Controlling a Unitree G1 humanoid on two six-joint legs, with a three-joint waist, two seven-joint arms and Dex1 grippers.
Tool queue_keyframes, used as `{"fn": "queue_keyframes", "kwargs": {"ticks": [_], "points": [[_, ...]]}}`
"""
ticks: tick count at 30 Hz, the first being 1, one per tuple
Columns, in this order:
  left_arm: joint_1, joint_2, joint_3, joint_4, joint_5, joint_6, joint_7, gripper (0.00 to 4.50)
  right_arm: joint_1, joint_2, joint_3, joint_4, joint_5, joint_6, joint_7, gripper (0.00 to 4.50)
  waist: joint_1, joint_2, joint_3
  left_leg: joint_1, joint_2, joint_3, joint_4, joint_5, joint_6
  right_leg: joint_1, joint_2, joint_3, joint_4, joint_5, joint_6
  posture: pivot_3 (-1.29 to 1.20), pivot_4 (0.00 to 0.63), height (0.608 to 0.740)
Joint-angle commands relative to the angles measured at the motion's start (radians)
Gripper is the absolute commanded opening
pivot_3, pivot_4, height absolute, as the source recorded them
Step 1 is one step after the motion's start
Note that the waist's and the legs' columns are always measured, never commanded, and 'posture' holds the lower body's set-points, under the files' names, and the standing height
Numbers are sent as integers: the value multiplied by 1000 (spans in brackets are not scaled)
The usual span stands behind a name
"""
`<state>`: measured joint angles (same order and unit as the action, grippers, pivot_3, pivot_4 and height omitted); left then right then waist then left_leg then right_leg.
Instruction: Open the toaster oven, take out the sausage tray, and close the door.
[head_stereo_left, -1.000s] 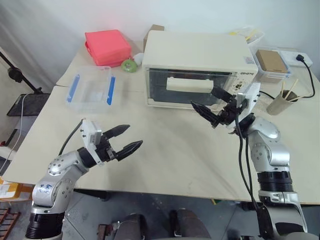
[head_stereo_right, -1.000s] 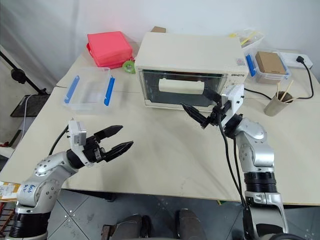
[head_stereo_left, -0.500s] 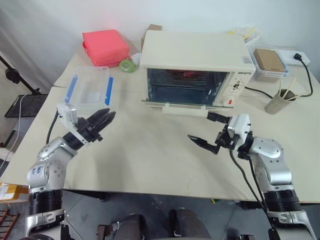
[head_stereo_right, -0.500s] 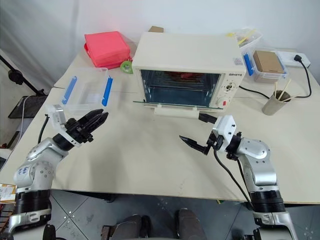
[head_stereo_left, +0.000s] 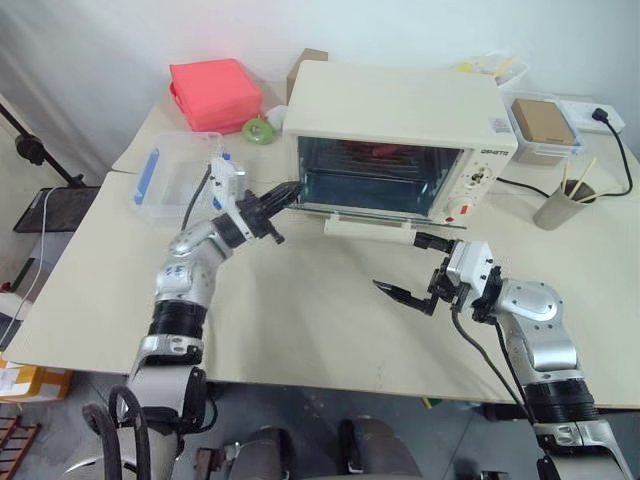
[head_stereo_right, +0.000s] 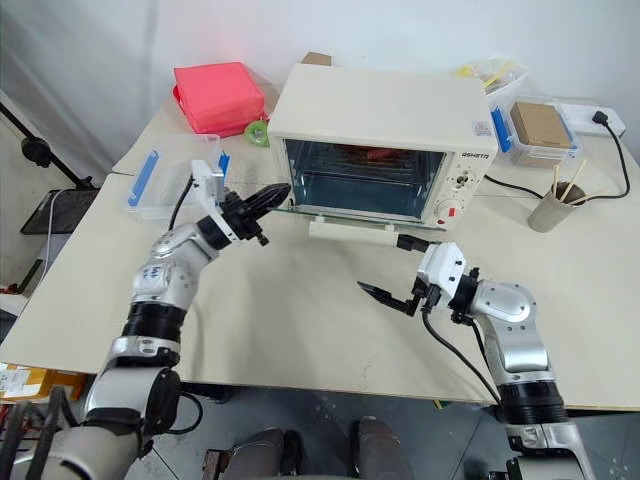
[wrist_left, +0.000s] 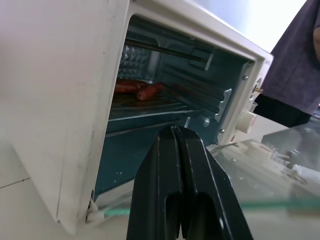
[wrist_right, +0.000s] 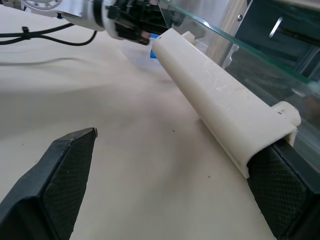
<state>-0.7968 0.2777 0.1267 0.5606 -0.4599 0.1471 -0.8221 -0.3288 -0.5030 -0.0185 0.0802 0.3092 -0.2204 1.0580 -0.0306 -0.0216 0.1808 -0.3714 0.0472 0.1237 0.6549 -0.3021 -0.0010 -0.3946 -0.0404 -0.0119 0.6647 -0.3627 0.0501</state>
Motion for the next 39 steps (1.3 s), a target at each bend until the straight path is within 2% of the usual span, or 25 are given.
{"fn": "queue_keyframes", "kwargs": {"ticks": [1,4,10,14,21,25,28,33,39], "points": [[-18,-12,-17,38,33,-46,-40,41,30,-17,-18,-45,0,-44,-9,4500,2,0,0,0,0,0,0,0,0,0,0,0,0,0,0,0,150,740],[-8,-14,-35,48,53,-62,-76,41,79,-30,-46,-51,-16,-72,-40,4500,6,0,0,0,0,0,1,0,0,0,0,0,0,0,0,0,150,740],[35,12,-54,40,80,-81,-146,41,299,-81,-161,-87,-23,-77,-127,4500,20,0,0,0,-1,-1,3,-1,1,2,-1,0,0,0,0,0,150,740],[80,39,-91,21,121,-110,-193,41,412,-113,-288,-132,-5,-44,-206,4500,21,0,0,0,-1,0,4,-1,1,2,-1,1,1,0,0,0,150,740],[127,50,-115,-7,157,-128,-204,41,373,-137,-306,-223,-5,40,-271,4500,2,0,0,2,0,1,5,0,0,2,0,2,5,0,0,0,150,740],[176,60,-119,-29,194,-181,-170,41,117,-113,-131,-293,-81,217,-329,4500,-18,0,0,3,0,3,5,0,0,1,0,5,8,0,0,0,150,740],[213,66,-110,-78,187,-174,-161,650,-20,-91,-14,-242,-199,268,-371,4500,-14,0,0,3,0,1,7,0,-1,0,0,3,11,0,0,0,150,740],[287,74,-77,-209,154,-145,-128,2088,-245,-10,131,-49,-388,188,-473,4500,-2,0,0,0,0,0,8,0,0,-1,-1,2,10,0,0,0,150,740],[403,77,-20,-381,110,-120,-48,3914,-557,68,271,403,-666,84,-736,4500,-5,0,0,-1,0,1,9,-1,1,-2,-2,2,10,0,0,0,150,740]]}}
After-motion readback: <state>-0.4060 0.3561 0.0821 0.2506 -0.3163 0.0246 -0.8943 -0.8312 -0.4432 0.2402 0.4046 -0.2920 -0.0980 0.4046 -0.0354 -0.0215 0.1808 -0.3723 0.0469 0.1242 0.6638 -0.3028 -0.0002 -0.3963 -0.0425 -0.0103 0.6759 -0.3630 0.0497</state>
